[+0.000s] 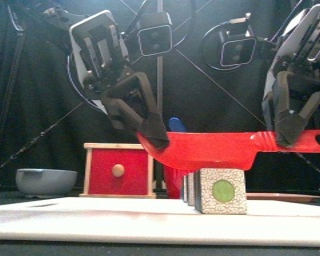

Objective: Place sushi on board then cut the sushi with the knife then place the pieces on the plate
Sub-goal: Cut the sushi into 4 pieces

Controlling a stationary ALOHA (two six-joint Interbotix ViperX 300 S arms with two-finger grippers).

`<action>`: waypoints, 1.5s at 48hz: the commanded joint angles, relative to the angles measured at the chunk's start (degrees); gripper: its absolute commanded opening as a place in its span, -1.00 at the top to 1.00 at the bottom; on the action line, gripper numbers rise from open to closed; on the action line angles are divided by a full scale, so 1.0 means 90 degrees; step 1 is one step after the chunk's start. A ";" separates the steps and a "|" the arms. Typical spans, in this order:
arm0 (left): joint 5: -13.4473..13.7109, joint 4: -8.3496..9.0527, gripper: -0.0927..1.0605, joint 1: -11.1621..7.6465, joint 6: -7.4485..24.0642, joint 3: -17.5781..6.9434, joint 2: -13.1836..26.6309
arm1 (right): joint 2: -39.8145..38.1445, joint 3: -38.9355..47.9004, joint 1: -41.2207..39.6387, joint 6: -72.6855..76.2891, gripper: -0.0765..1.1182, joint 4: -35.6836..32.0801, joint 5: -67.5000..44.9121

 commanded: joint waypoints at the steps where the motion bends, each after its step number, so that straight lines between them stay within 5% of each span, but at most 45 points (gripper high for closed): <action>1: -0.0010 0.0010 0.12 -0.0010 0.0010 -0.0137 -0.0107 | -0.0127 -0.0137 -0.0010 0.0010 0.31 -0.0049 -0.0029; 28: -0.0010 0.0186 0.12 0.0000 0.0010 -0.0127 -0.0234 | -0.0293 -0.0146 -0.0029 0.0010 0.31 -0.0098 -0.0059; 72: -0.0029 0.0186 0.12 0.0000 0.0010 -0.0059 0.0029 | 0.0068 -0.0137 -0.0020 0.0020 0.31 -0.0049 -0.0078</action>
